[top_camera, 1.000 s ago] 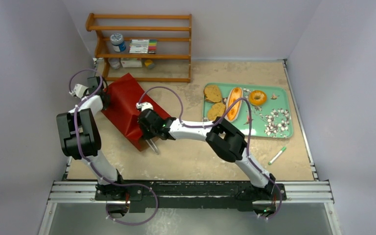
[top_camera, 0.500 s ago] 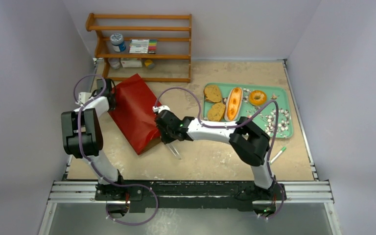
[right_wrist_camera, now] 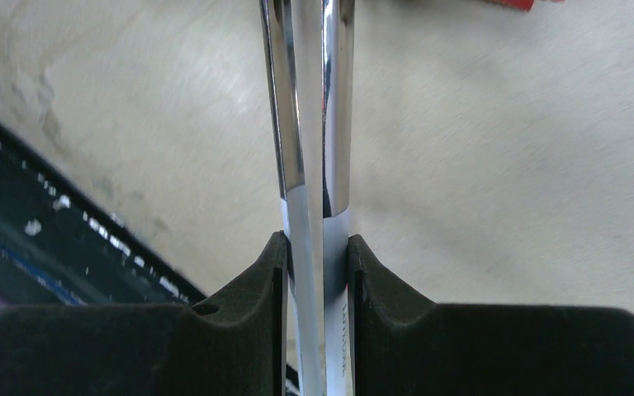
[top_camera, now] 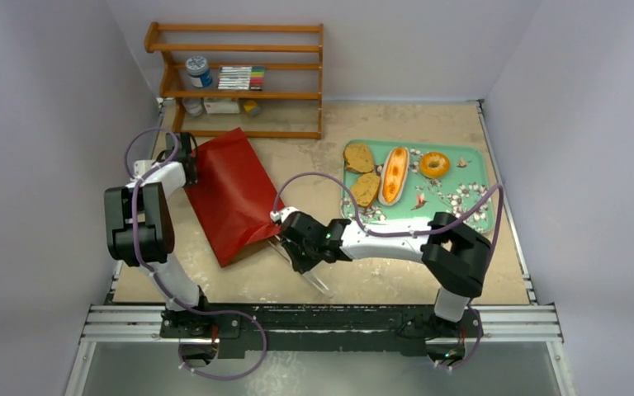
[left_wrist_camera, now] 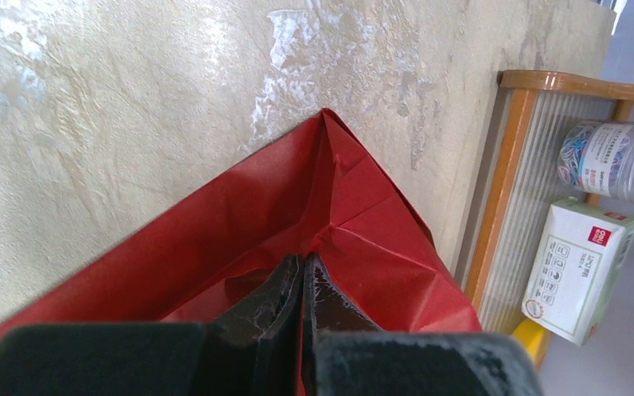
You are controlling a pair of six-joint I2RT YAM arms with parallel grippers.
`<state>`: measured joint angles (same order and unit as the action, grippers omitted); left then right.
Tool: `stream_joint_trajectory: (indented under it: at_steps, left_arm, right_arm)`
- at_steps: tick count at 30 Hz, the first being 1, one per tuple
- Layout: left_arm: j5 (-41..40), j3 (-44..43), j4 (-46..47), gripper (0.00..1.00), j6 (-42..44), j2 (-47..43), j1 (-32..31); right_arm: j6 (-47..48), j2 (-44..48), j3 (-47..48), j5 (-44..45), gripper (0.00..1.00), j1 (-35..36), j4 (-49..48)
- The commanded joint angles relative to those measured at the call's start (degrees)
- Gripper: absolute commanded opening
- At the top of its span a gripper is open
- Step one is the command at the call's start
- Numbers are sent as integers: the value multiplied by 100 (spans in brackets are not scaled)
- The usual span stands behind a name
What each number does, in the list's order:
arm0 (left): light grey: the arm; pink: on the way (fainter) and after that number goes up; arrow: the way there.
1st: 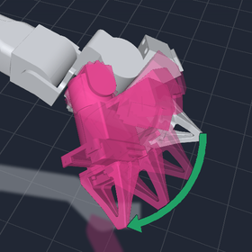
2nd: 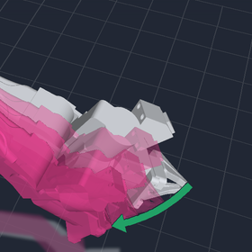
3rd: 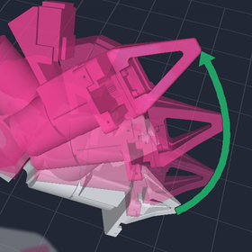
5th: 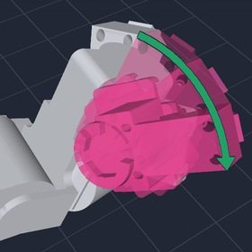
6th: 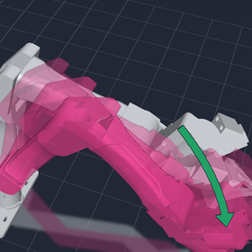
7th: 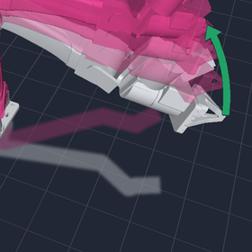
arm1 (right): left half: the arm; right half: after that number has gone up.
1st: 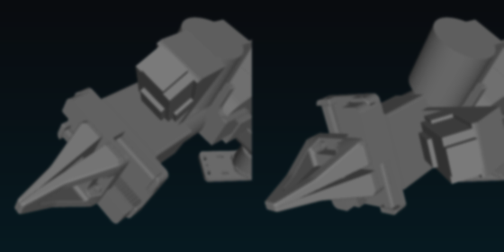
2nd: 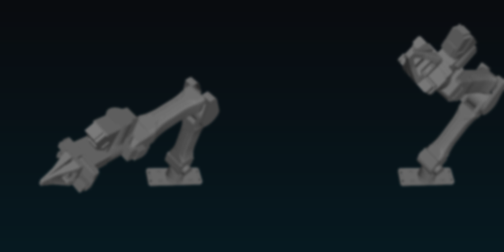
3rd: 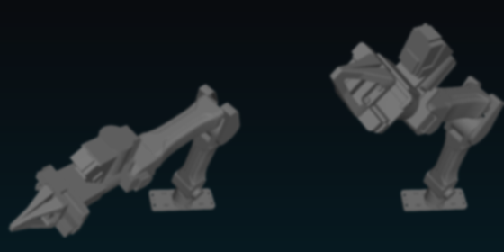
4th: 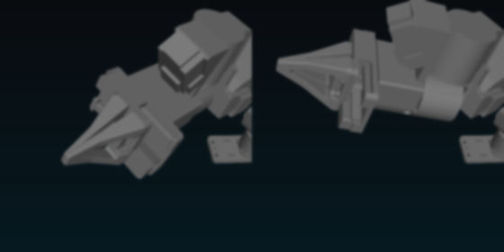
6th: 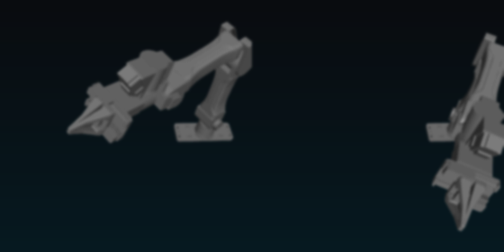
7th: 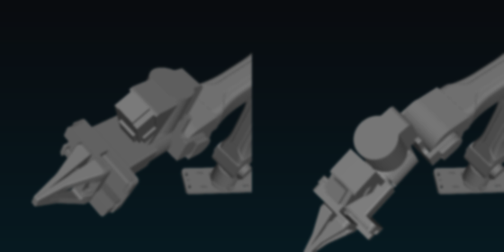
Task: Take the fake bread out of the paper bag
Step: Take out the fake bread from the paper bag, then place the fake bread in the container.
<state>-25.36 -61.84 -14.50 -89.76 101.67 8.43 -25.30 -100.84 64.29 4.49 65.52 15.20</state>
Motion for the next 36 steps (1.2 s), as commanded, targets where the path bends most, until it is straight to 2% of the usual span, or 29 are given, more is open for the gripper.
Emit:
stream_joint_trajectory:
  at_steps: [1, 9, 15, 20, 25, 28, 36]
  left_arm:
    - [-79, -237, -148, 0, -303, 48, -60]
    - [-118, -312, -226, 0, -477, 78, -74]
    - [-204, -557, -378, 0, -577, 156, -137]
    - [-300, -773, -533, 0, -598, 243, -181]
    - [-364, -910, -662, 0, -600, 326, -226]
    - [-402, -884, -710, 0, -580, 307, -227]
    - [-538, -723, -750, 0, 132, 110, -227]
  right_arm:
    - [125, 372, -262, -459, 15, 341, 316]
    - [-86, 1135, -731, -553, 14, 523, 685]
    - [-153, 2031, -1202, -710, 14, 703, 1125]
    - [-261, 2735, -1228, -764, 14, 840, 1609]
    - [-406, 3353, -933, -549, 14, 890, 2142]
    - [-512, 3529, -431, -286, 14, 887, 2477]
    - [-1482, 3147, 842, 1116, 14, 773, 3388]
